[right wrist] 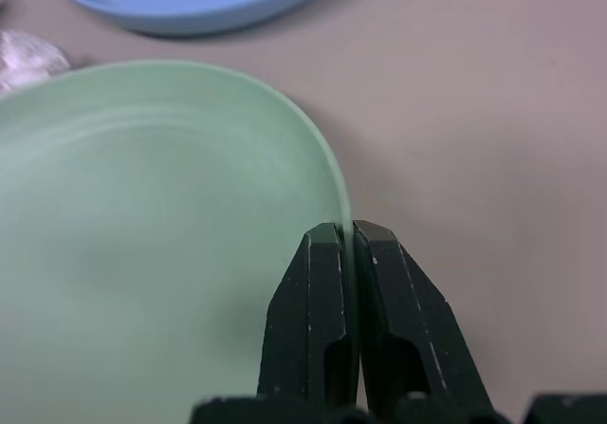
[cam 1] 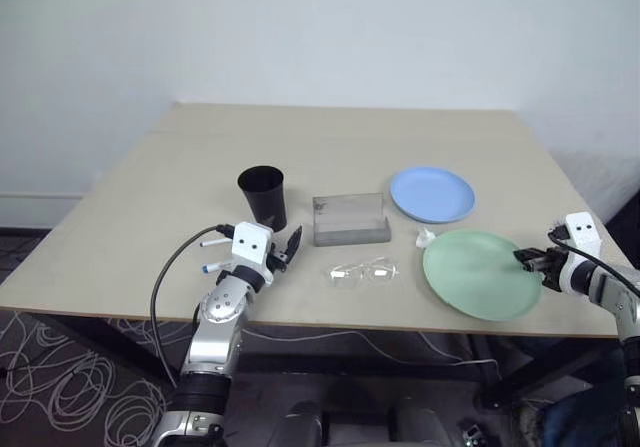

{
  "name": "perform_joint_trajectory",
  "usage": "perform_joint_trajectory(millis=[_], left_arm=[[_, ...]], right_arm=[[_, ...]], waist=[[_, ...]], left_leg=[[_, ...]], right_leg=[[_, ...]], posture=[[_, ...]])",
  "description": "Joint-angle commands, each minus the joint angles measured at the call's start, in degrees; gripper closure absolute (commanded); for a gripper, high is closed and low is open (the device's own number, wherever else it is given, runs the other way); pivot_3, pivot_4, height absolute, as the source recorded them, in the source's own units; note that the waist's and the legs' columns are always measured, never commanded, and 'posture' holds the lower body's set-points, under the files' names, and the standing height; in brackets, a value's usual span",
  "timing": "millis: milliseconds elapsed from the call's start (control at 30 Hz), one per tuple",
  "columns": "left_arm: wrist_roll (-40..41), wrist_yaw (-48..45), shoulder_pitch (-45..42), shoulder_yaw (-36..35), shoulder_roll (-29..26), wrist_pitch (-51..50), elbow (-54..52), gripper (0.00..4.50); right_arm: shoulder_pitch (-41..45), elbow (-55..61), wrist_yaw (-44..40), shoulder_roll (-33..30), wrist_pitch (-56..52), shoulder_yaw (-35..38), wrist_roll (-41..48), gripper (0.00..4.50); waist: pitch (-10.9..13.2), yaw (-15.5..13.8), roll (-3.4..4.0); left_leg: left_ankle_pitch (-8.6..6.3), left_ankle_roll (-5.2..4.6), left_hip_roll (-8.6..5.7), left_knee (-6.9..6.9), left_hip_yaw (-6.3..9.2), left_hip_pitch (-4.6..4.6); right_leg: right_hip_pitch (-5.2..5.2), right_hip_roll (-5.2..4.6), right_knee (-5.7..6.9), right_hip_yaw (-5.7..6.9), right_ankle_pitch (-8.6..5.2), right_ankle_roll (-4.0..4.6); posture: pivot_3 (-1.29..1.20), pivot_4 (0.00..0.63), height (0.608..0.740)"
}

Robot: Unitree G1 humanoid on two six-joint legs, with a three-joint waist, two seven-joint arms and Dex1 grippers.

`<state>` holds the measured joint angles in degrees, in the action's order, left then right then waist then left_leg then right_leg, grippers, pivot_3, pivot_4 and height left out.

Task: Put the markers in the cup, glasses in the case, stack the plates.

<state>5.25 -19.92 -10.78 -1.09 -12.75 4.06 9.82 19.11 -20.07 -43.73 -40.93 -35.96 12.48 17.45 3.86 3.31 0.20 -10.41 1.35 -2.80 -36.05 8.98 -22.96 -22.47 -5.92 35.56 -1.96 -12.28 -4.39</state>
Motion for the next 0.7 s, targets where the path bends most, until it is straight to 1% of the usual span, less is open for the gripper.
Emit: perform_joint_trajectory(millis=[33,167,300,400,467,567,700], left_arm=[[0.1,0.0,-1.3,-0.5,-0.5,0.9,-1.0,1.41],[0.0,0.0,-1.4,-0.4,-0.5,0.9,-0.9,1.41],[0.0,0.1,-1.3,-0.5,-0.6,0.9,-1.1,1.41],[0.0,0.1,-1.3,-0.7,-0.8,0.8,-1.1,1.41],[0.0,0.1,-1.4,-0.7,-0.9,0.8,-1.0,1.41],[-0.1,0.3,-1.7,-0.8,-1.0,0.7,-1.0,1.41],[-0.1,0.5,-2.0,-0.8,-1.0,0.7,-0.9,1.41]], right_arm=[[5.1,0.9,-2.7,0.4,0.5,1.2,3.2,4.50],[9.0,-0.2,-3.4,1.0,-0.1,1.4,4.5,4.50],[16.4,-1.8,-3.0,3.7,-1.5,2.3,7.4,4.50],[21.8,-5.1,-0.8,5.8,-1.6,1.1,6.4,4.50],[25.5,-8.9,1.7,7.3,-0.6,0.3,4.6,4.50],[32.8,-19.4,7.9,9.7,2.0,0.0,1.5,4.50],[39.2,-32.4,14.0,11.3,8.3,-0.8,-2.7,4.50]], waist=[[0.0,0.3,0.08],[0.0,0.7,0.21],[0.0,0.7,0.20],[0.0,0.5,0.23],[0.0,0.4,0.23],[0.0,0.4,0.23],[0.0,-0.2,0.23]], left_leg=[[0.00,-0.01,0.13,-0.02,-0.17,-0.05],[0.00,-0.03,0.44,-0.02,-0.39,-0.42],[0.09,-0.17,0.40,-0.03,-0.50,-0.45],[0.11,-0.18,0.36,0.00,-0.56,-0.45],[0.13,-0.21,0.37,0.20,-0.55,-0.51],[0.27,-0.41,0.37,0.37,-0.65,-0.59],[0.28,-0.43,0.35,0.39,-0.81,-0.58]], right_leg=[[-0.03,0.00,-0.05,0.03,0.00,0.00],[-0.17,0.00,-0.27,0.24,0.00,0.00],[-0.27,-0.01,0.04,0.09,0.03,-0.02],[-0.34,0.02,0.19,-0.09,0.61,-0.10],[-0.56,0.07,0.19,-0.12,0.61,-0.10],[-0.75,0.09,0.11,-0.22,0.66,-0.20],[-0.77,0.07,0.09,-0.34,0.67,-0.22]], posture=[[0.00,0.000,0.740],[0.00,0.000,0.740],[0.00,0.000,0.740],[0.00,0.000,0.740],[0.00,0.000,0.740],[0.00,0.000,0.740],[0.00,0.000,0.740]])
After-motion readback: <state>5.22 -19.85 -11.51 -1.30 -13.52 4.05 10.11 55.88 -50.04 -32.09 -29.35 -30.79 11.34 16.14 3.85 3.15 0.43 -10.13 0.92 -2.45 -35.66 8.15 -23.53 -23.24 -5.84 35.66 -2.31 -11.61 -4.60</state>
